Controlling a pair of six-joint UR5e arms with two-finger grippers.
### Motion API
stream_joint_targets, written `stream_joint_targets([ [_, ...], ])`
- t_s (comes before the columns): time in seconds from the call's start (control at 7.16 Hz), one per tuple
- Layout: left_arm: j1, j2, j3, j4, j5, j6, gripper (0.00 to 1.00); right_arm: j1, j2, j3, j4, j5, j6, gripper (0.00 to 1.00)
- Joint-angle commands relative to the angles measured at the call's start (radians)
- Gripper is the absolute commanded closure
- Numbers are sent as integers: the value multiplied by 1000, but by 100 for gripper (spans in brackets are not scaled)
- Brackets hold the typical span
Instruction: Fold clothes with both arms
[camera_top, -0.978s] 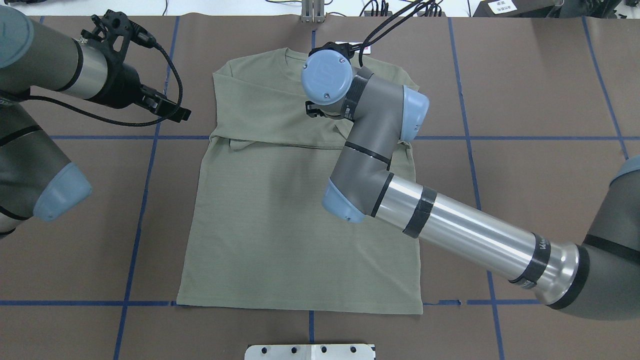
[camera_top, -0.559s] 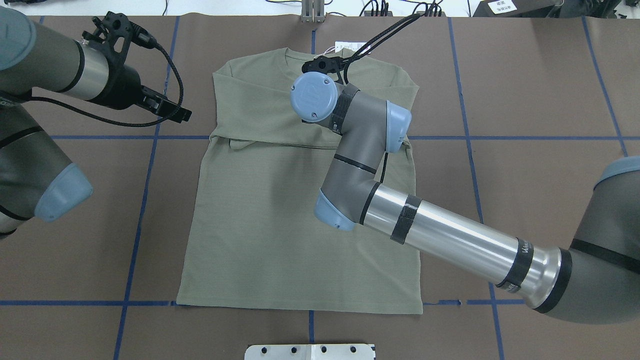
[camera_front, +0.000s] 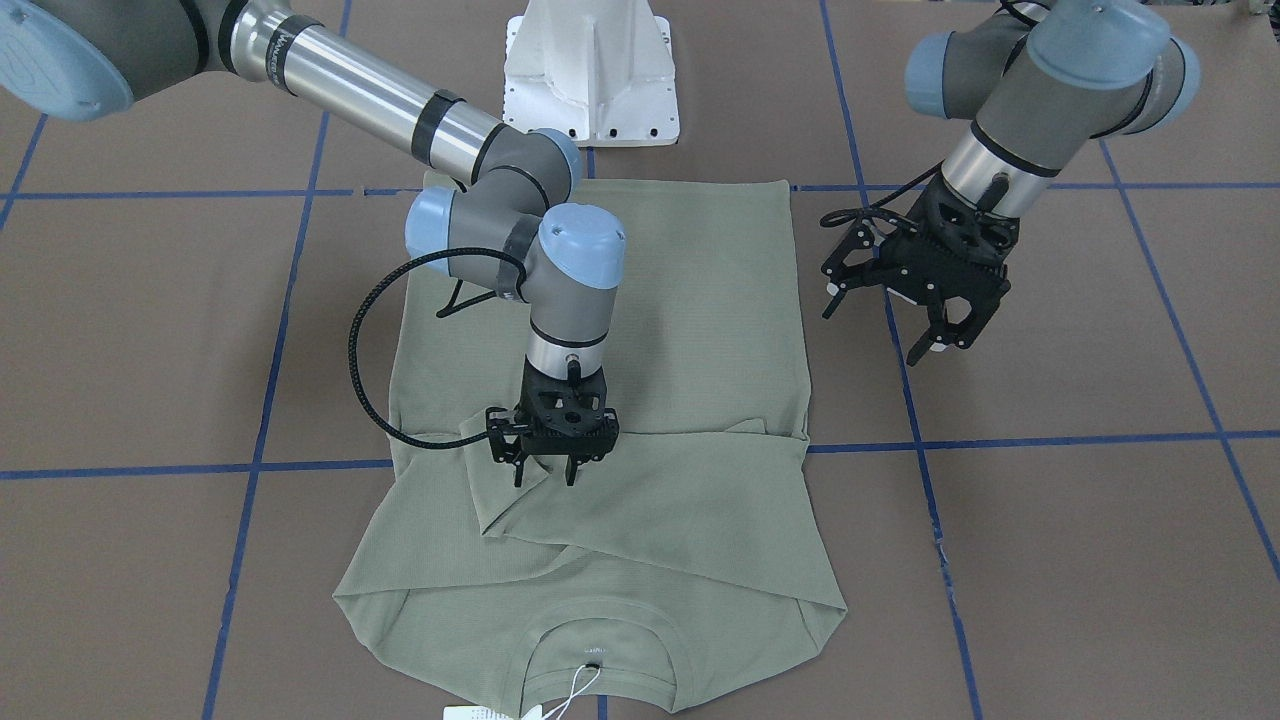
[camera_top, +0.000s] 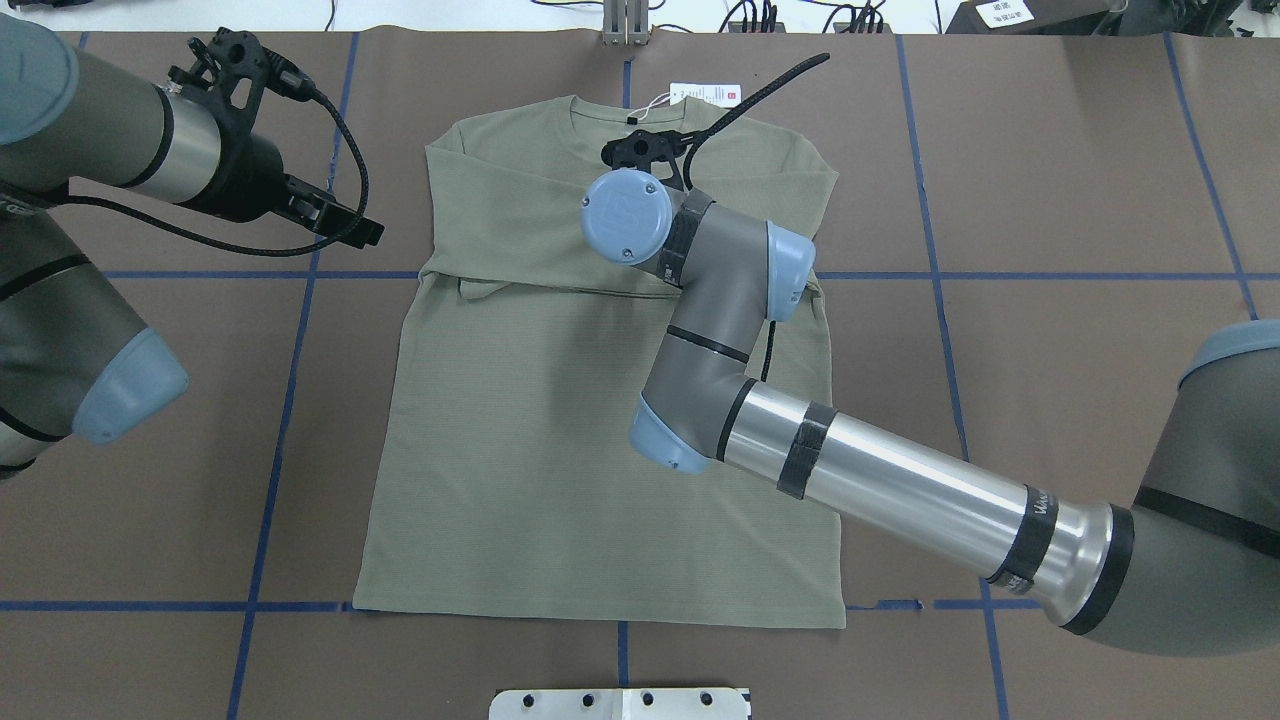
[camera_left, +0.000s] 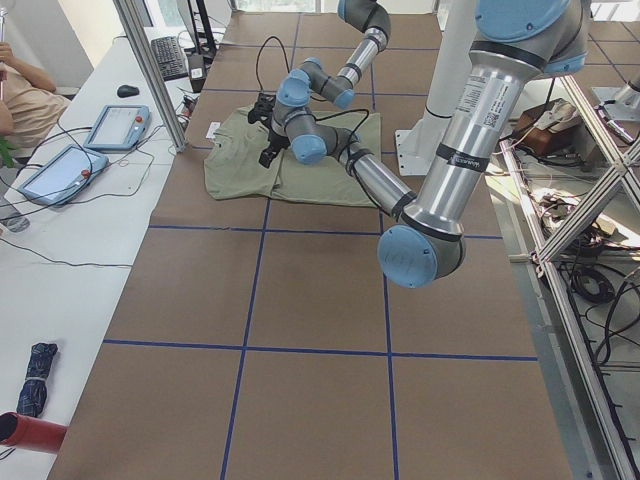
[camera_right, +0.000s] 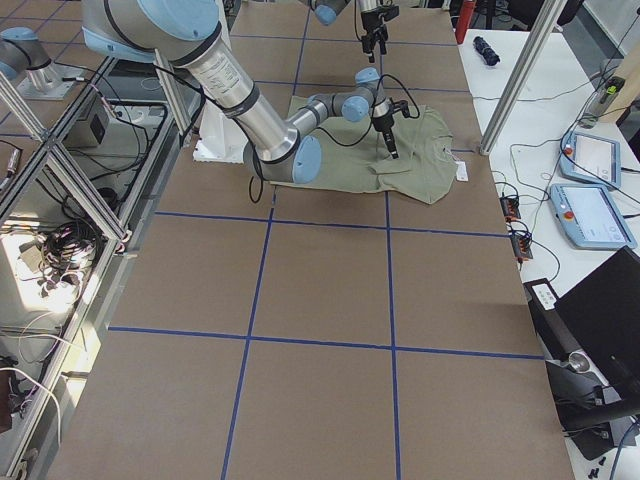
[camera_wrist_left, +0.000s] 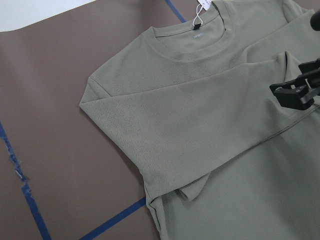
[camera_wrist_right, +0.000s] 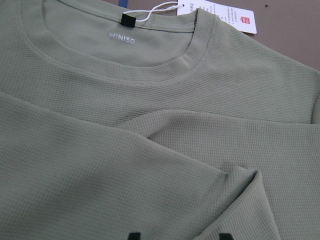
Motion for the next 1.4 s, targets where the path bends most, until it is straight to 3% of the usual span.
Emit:
stream_joint_targets([
  [0.0, 0, 0, 1, 0, 2, -1, 0, -5, 1, 1, -6, -4, -10, 57],
  [0.42, 2, -2, 2, 0, 2, -24, 0, -7, -1, 1, -7, -19, -14, 61],
  [0.84, 2, -2, 1, 0, 2, -26, 0, -7, -2, 4, -16, -19, -24, 75],
  [1.26, 2, -5, 1, 0, 2, -27, 0, -5, -12, 13, -21, -19, -33, 100],
])
